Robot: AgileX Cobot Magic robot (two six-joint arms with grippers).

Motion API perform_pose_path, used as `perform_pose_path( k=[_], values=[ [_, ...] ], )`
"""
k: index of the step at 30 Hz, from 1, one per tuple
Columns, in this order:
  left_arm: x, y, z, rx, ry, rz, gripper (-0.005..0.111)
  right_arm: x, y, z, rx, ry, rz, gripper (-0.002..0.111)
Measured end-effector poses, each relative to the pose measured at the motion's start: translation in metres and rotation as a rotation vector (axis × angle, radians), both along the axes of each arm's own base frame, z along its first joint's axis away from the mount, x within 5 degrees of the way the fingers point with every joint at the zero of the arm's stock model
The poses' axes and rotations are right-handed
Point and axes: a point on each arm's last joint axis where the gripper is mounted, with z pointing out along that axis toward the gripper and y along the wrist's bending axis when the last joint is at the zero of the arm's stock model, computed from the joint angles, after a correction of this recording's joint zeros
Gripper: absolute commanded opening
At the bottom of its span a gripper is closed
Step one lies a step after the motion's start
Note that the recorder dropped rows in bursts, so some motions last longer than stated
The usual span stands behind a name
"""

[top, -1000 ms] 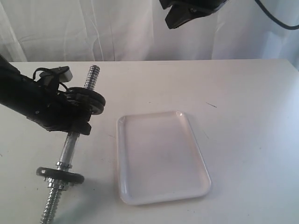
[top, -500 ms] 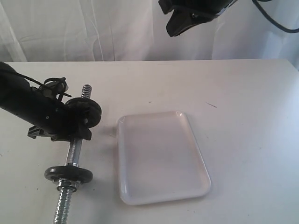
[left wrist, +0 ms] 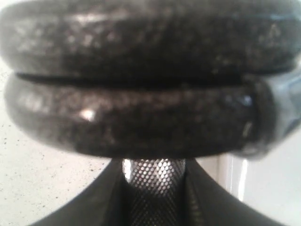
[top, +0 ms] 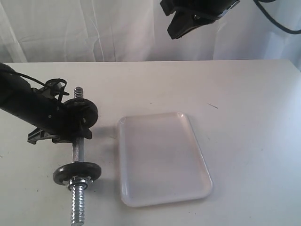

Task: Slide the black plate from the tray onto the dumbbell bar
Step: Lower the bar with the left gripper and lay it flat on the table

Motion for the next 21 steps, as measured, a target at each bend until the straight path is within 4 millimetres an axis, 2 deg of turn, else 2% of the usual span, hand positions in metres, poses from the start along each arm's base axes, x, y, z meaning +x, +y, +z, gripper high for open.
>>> perform_pose_path(
  k=[3, 7, 21],
  values=[
    [0.000, 0.000, -0.001, -0.003, 0.010, 0.005, 0.000, 0.000, 0.000, 0.000, -0.002, 0.003, 0.002, 0.000],
    [0.001, -0.001, -0.013, -0.002, 0.088, 0.033, 0.000, -0.002, 0.000, -0.001, -0.008, 0.017, 0.009, 0.000],
    [0.003, -0.002, -0.013, 0.003, 0.090, 0.003, 0.000, -0.002, -0.001, -0.002, -0.015, 0.023, 0.012, 0.000]
  ],
)
